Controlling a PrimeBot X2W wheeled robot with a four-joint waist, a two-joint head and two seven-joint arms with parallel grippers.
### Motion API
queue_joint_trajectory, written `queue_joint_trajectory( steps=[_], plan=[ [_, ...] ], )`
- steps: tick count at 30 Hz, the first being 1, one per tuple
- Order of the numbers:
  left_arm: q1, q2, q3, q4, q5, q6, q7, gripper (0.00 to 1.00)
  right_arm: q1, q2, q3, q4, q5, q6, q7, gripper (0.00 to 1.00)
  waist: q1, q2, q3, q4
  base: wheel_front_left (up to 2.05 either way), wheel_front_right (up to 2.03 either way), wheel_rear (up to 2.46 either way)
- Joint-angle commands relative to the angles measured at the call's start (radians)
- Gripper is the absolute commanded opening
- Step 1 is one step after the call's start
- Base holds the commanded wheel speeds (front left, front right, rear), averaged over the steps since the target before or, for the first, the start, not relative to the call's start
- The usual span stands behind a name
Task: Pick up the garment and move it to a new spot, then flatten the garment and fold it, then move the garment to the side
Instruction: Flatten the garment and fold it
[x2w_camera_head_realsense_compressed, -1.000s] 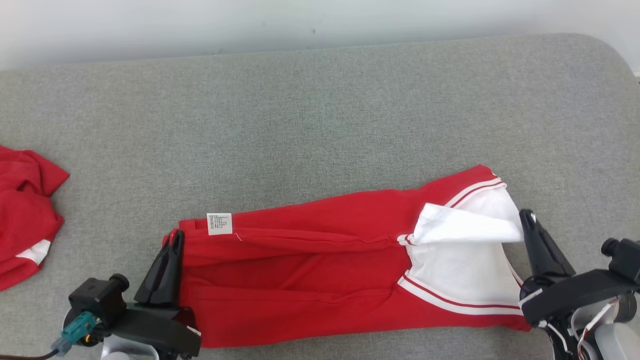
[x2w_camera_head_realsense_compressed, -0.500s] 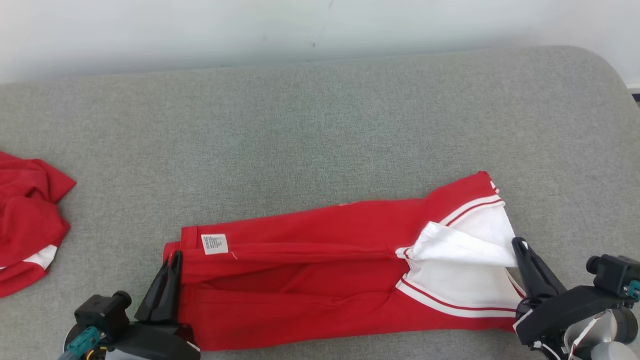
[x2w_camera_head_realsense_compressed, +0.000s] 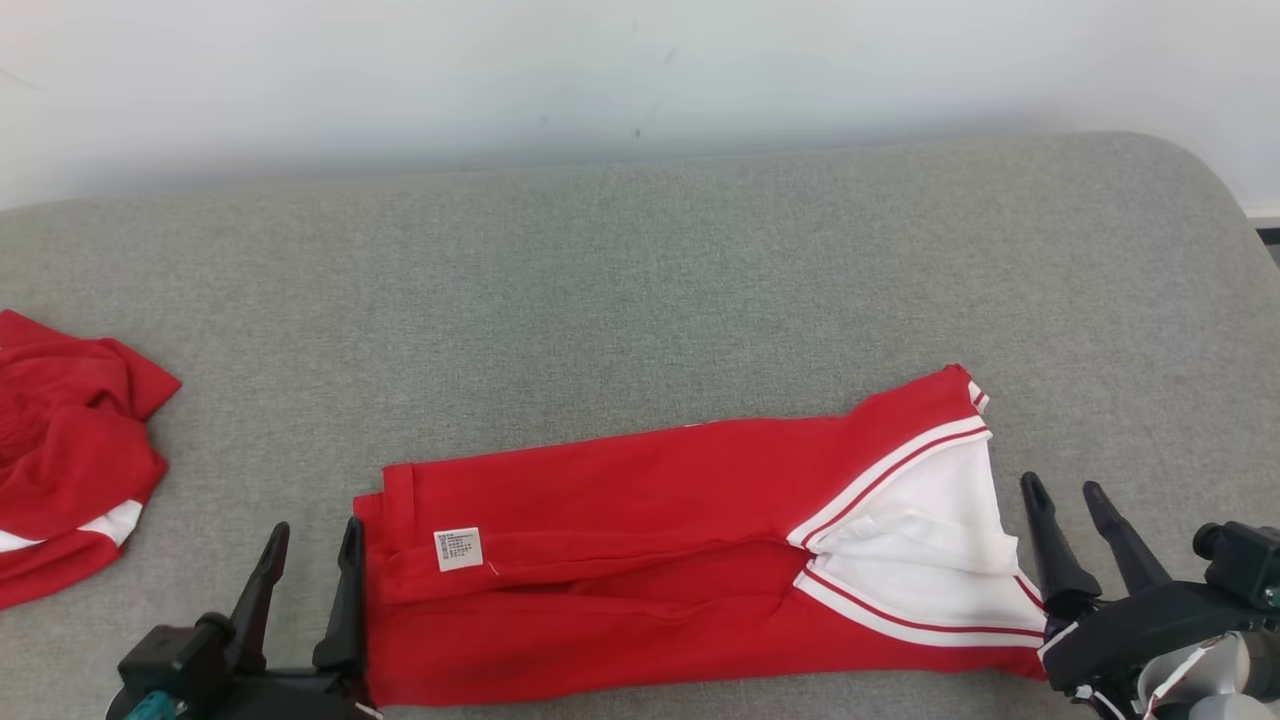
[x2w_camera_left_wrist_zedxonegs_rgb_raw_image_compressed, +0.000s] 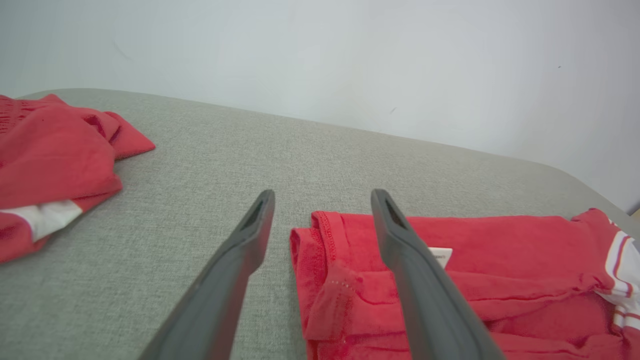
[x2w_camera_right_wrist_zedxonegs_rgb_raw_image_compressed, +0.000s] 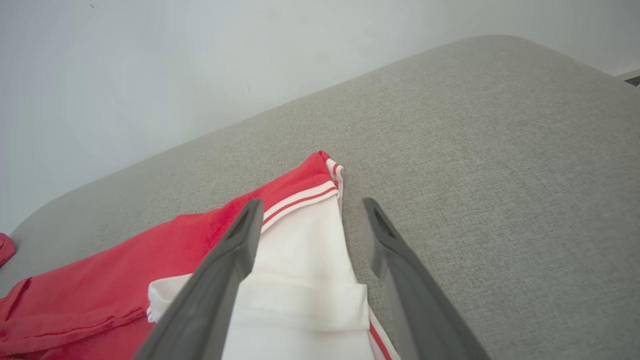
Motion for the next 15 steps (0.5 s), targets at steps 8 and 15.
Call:
queue_joint_trajectory(
  steps=[8,15],
  plan=[
    [0.083,-0.022,0.058,-0.081,0.055,0.018,-0.004,1.00,-0.025,0.005,-0.042,0.050,-0.065,-0.001,0.011,1.00,0.0000,0.0001,-0.023,0.017,0.00,0.00,0.00],
    [0.117,-0.046,0.082,-0.119,0.090,0.013,-0.004,1.00,-0.102,0.007,-0.046,0.163,-0.106,-0.001,0.031,1.00,0.0000,0.0001,-0.015,0.046,0.00,0.00,0.00]
  ],
)
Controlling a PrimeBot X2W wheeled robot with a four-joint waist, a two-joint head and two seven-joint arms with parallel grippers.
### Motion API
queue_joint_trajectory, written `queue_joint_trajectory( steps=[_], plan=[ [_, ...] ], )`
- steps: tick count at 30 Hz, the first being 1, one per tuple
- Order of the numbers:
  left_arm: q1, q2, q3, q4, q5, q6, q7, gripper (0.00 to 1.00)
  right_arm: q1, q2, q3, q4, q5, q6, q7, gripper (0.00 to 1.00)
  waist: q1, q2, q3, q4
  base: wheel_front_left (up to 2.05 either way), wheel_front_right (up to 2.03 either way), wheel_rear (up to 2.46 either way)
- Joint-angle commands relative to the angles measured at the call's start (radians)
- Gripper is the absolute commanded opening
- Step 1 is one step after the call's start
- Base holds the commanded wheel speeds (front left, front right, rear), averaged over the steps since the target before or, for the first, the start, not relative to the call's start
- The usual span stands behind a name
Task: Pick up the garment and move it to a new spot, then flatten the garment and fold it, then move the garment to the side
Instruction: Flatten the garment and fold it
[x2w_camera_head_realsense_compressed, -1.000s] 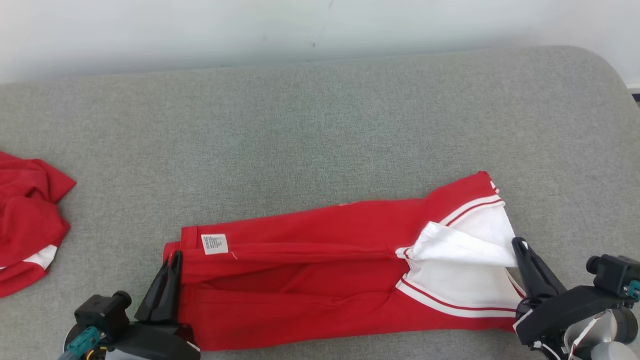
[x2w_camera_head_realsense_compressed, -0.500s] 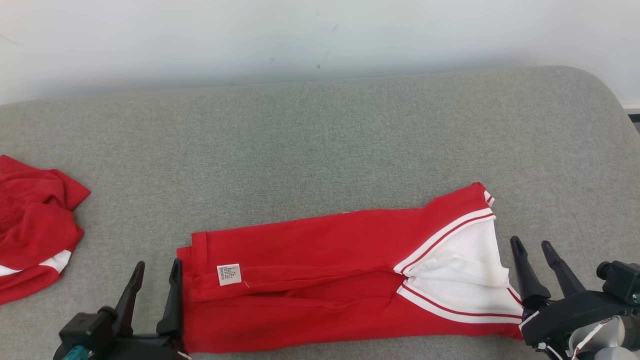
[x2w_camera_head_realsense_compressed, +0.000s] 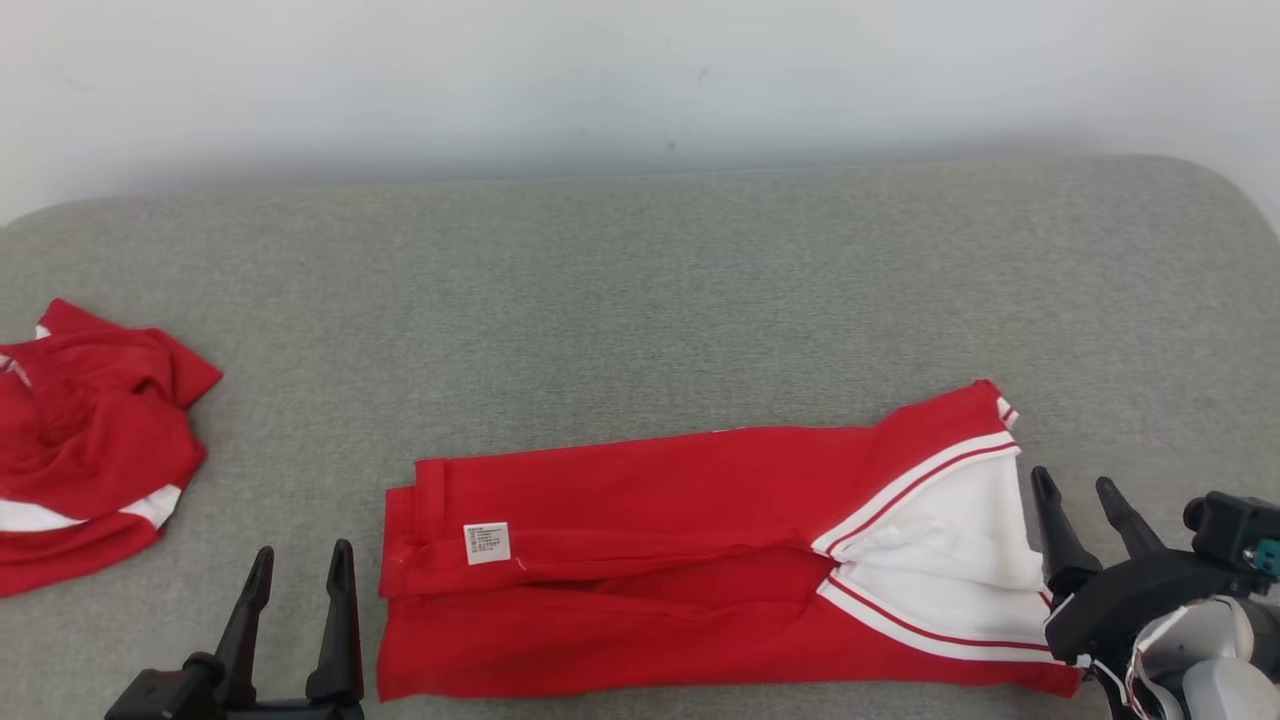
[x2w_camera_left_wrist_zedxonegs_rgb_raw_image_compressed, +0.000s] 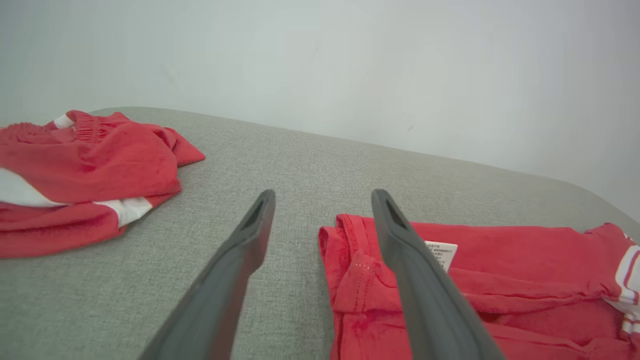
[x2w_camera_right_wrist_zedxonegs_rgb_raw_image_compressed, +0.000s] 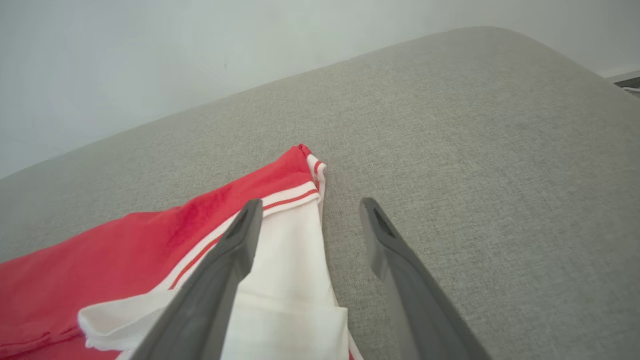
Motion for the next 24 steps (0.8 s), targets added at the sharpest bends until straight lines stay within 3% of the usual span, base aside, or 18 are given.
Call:
queue_joint_trajectory(
  steps=[1,12,21,22,24],
  plan=[
    [0.012,-0.002,0.004,-0.003,0.011,-0.003,-0.004,1.00,-0.011,-0.003,0.000,0.014,-0.012,-0.001,0.005,1.00,0.0000,-0.0001,0.005,0.011,0.00,0.00,0.00],
    [0.016,-0.022,0.024,-0.001,0.049,-0.020,-0.004,1.00,-0.087,-0.007,0.044,0.243,0.000,-0.001,0.035,1.00,0.0000,-0.0001,0.011,0.041,0.00,0.00,0.00],
    [0.015,-0.040,0.042,0.001,0.065,-0.032,-0.004,1.00,-0.119,0.003,0.105,0.343,0.027,0.000,0.060,1.00,0.0000,-0.0001,0.020,0.047,0.00,0.00,0.00],
    [0.013,-0.042,0.043,0.002,0.066,-0.034,-0.004,1.00,-0.124,0.005,0.115,0.346,0.036,0.000,0.060,0.48,0.0000,-0.0001,0.021,0.048,0.00,0.00,0.00],
    [0.012,-0.045,0.047,0.003,0.070,-0.038,-0.004,1.00,-0.132,0.003,0.132,0.350,0.048,0.000,0.057,0.00,0.0000,-0.0001,0.022,0.050,0.00,0.00,0.00]
  ],
)
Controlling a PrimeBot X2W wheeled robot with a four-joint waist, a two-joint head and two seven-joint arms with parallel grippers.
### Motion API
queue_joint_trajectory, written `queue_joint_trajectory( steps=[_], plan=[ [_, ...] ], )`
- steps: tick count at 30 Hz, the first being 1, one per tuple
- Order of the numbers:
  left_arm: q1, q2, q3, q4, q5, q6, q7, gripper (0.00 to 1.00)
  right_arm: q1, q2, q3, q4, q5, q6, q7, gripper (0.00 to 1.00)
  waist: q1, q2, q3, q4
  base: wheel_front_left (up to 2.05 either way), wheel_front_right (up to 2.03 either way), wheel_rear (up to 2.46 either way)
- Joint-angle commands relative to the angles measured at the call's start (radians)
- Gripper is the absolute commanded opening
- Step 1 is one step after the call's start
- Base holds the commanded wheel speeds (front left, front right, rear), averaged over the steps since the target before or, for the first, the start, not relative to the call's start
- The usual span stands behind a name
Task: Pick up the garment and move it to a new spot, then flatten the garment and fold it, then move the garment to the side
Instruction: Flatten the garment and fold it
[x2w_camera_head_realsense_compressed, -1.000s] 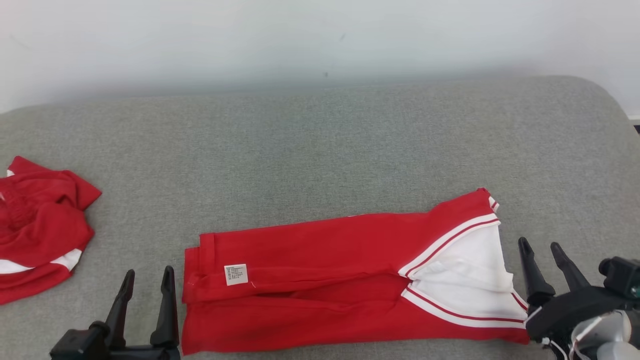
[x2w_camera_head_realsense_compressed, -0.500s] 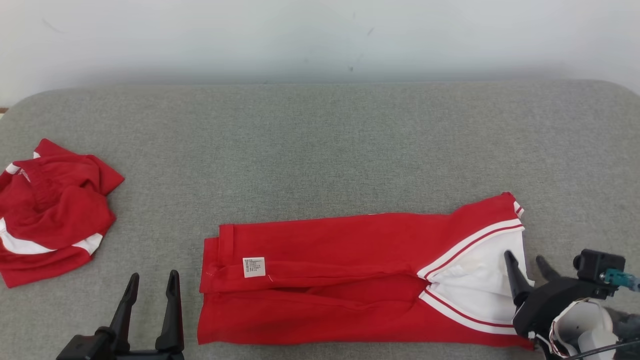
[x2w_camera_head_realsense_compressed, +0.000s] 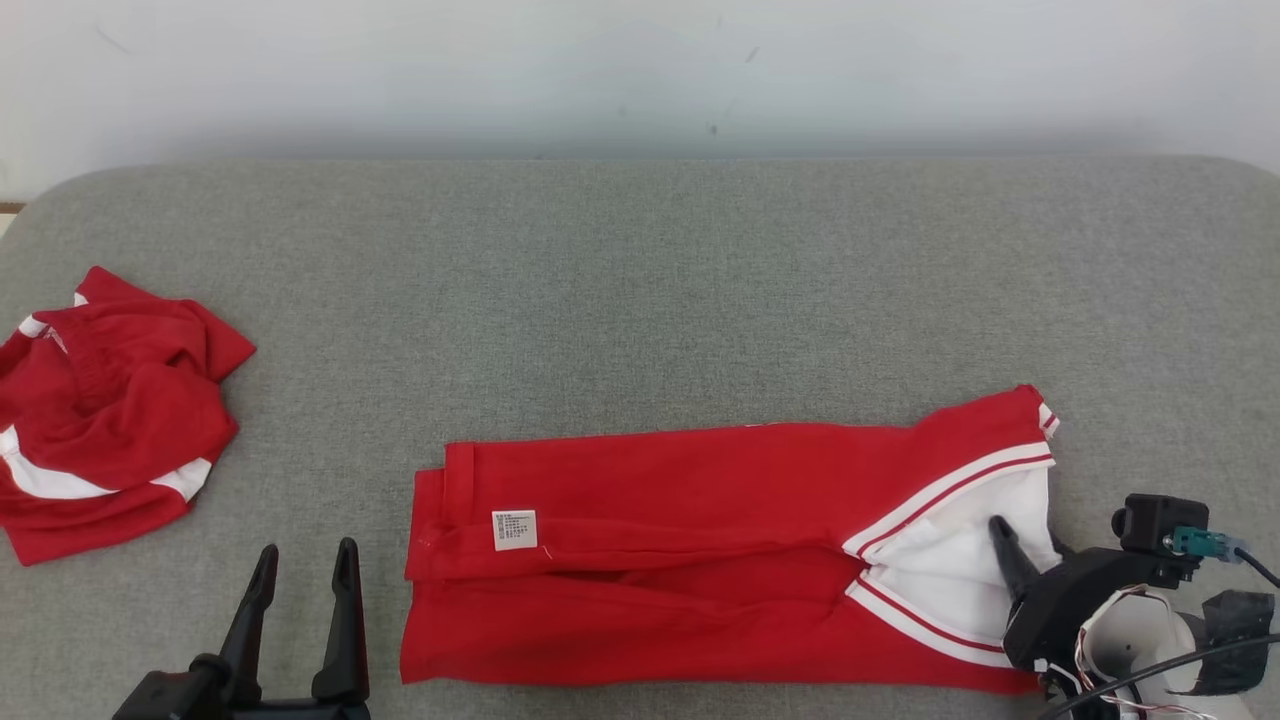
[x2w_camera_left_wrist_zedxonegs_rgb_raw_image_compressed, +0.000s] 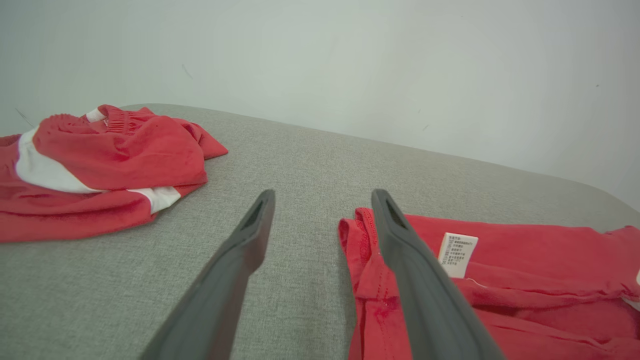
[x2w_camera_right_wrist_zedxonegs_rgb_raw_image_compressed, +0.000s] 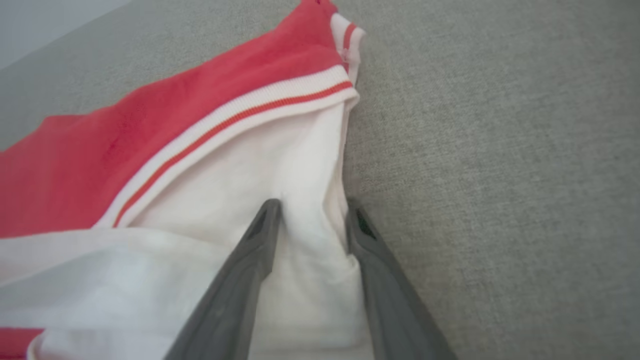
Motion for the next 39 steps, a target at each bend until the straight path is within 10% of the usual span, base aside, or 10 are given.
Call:
queue_joint_trajectory(
  steps=[1,19,39],
  plan=[
    [0.008,-0.005,0.009,0.004,0.014,-0.006,-0.004,1.00,-0.001,0.005,0.031,0.022,0.021,0.001,0.001,0.00,0.0000,0.0000,0.001,0.004,0.00,0.00,0.00],
    [0.046,-0.032,0.050,0.004,0.023,-0.016,-0.004,1.00,-0.038,-0.162,-0.042,0.013,0.049,0.000,-0.065,0.00,0.0000,0.0000,-0.038,-0.037,0.00,0.00,0.00],
    [0.076,-0.050,0.064,0.012,0.027,-0.039,-0.004,1.00,0.065,-0.121,0.116,-0.462,0.402,0.000,0.106,0.00,0.0000,0.0000,-0.087,-0.051,0.00,0.00,0.00]
  ],
)
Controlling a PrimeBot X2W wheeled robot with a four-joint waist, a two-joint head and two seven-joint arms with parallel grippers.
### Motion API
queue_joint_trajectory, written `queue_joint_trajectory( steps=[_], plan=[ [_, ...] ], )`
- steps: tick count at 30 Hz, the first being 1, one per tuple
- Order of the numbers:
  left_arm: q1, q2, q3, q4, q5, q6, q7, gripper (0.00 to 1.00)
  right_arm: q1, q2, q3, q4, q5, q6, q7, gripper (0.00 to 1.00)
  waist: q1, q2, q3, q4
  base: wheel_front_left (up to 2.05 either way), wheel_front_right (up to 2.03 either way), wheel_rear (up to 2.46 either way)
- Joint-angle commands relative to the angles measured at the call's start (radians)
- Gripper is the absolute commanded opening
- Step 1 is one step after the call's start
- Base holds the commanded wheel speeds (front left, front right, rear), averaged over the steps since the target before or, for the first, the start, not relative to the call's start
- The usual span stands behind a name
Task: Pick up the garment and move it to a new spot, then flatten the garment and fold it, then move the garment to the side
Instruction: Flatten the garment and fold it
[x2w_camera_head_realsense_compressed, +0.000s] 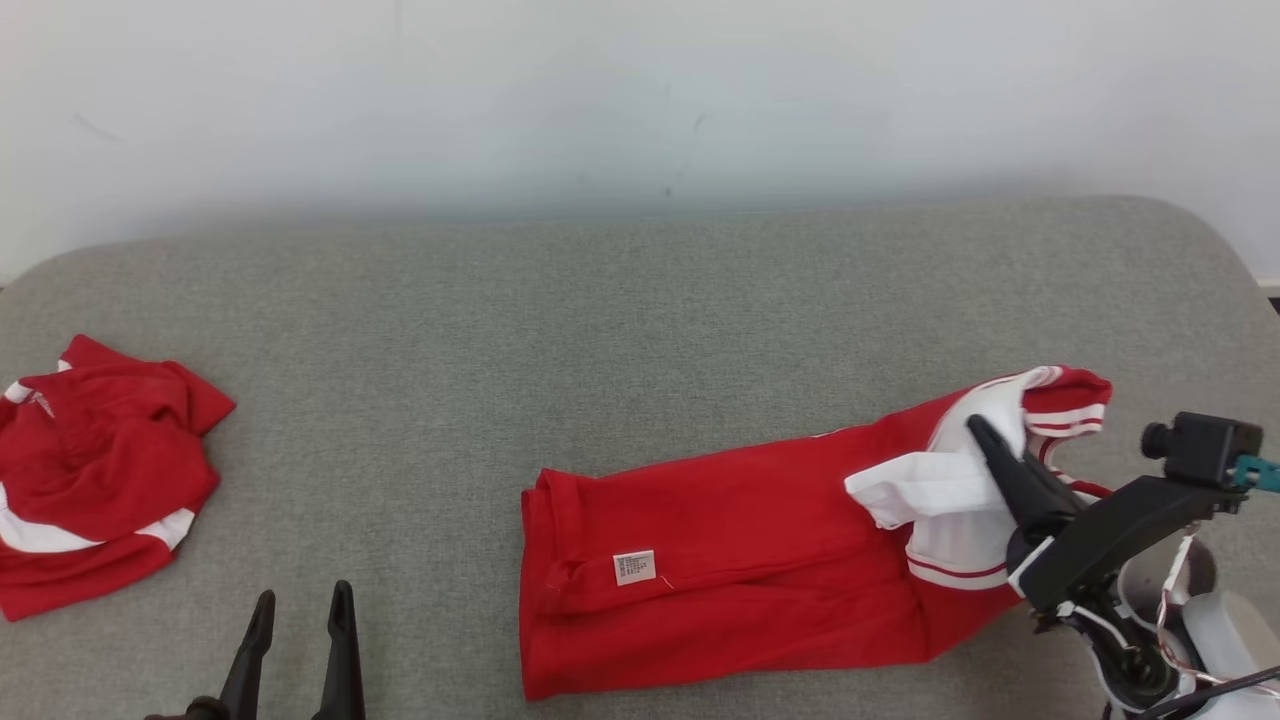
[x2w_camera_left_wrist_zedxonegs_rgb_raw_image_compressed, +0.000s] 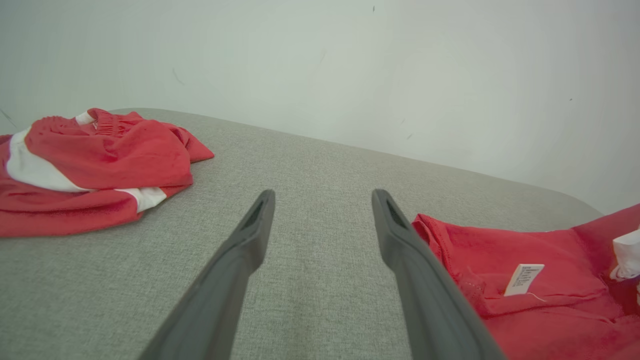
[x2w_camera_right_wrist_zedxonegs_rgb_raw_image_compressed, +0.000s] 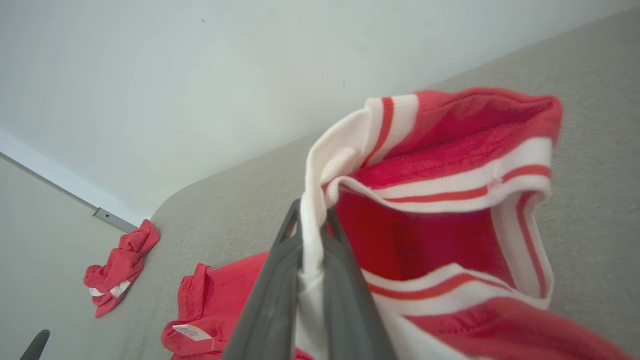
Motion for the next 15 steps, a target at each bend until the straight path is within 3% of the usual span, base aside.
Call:
queue_joint_trajectory(
  steps=[1,8,15],
  plan=[
    [0.015,-0.002,-0.003,0.002,0.003,-0.005,-0.004,1.00,0.015,0.009,0.014,-0.029,0.021,-0.001,0.009,0.00,0.0000,-0.0001,-0.005,0.010,0.00,0.00,0.00],
    [0.007,-0.010,-0.019,0.012,0.007,-0.006,-0.004,1.00,0.042,0.054,0.082,-0.130,0.069,0.000,0.049,0.00,0.0000,-0.0001,-0.013,0.042,0.00,0.00,0.00],
    [-0.004,-0.016,-0.040,0.023,0.010,-0.007,-0.004,1.00,0.026,0.097,0.138,-0.132,0.056,0.000,0.052,0.00,0.0000,-0.0001,-0.015,0.065,0.00,0.00,0.00]
  ],
)
